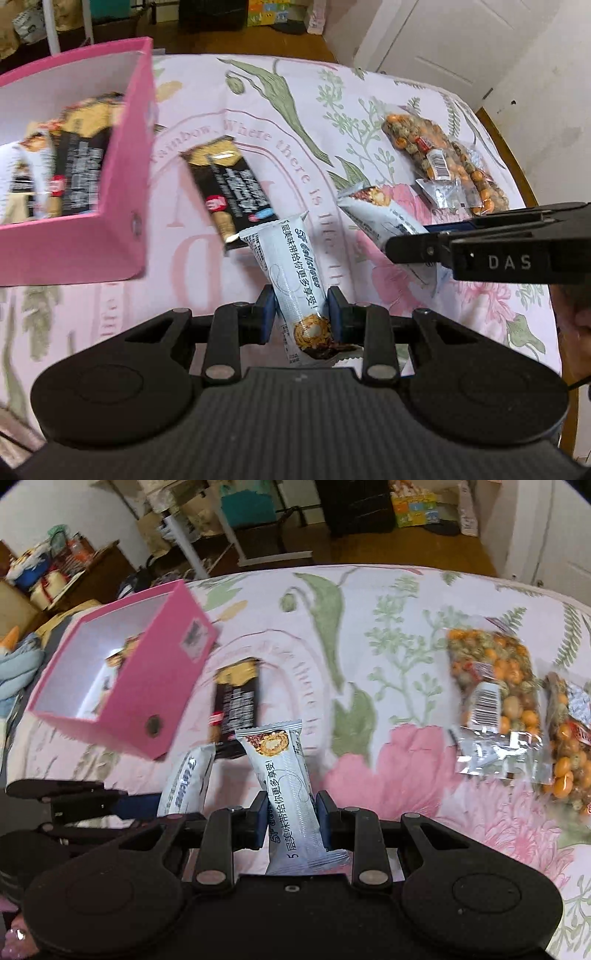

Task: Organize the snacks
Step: 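Carry the white bar into the pink box and open the left gripper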

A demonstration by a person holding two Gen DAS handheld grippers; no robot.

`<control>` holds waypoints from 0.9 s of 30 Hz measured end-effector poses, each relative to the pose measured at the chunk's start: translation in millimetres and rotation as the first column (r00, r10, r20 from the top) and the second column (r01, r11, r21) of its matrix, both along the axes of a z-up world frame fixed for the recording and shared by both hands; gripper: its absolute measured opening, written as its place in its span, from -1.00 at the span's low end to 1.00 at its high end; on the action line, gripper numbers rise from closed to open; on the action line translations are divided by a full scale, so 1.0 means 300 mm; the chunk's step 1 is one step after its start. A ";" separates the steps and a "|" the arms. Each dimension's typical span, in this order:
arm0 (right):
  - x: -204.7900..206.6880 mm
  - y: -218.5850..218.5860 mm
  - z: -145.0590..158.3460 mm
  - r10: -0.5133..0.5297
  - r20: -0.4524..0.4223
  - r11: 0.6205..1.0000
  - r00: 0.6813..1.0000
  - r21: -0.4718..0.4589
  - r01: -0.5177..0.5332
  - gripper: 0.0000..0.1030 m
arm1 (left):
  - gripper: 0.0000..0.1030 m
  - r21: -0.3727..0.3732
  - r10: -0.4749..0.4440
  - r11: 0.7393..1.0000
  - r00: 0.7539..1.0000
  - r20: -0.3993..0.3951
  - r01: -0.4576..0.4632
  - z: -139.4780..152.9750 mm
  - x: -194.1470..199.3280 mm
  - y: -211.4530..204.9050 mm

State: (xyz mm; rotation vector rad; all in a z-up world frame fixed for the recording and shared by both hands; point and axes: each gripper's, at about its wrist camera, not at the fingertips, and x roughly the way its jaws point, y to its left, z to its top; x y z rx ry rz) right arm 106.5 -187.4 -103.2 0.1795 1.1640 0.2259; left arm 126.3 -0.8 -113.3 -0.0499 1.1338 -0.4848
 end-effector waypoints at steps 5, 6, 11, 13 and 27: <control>-0.011 0.088 0.064 0.054 -0.004 0.998 0.999 0.041 -0.054 -0.39 | -0.43 0.015 0.041 0.999 0.993 0.111 -0.043 0.098 -0.031 0.100; -0.011 0.108 0.076 0.065 -0.002 0.996 0.998 0.055 -0.065 -0.39 | -0.43 0.017 0.052 0.998 0.990 0.130 -0.055 0.113 -0.035 0.117; 0.004 0.204 0.135 0.130 0.026 0.986 0.991 0.106 -0.132 -0.39 | -0.43 -0.012 0.114 0.993 0.977 0.181 -0.113 0.194 -0.013 0.228; 0.024 0.245 0.163 0.164 0.054 0.980 0.985 0.103 -0.169 -0.39 | -0.43 -0.025 0.141 0.990 0.972 0.190 -0.139 0.221 0.009 0.271; 0.286 0.552 0.169 0.405 0.215 0.909 0.889 0.009 -0.417 -0.39 | -0.43 0.051 0.388 0.912 0.896 0.216 -0.408 0.200 0.276 0.592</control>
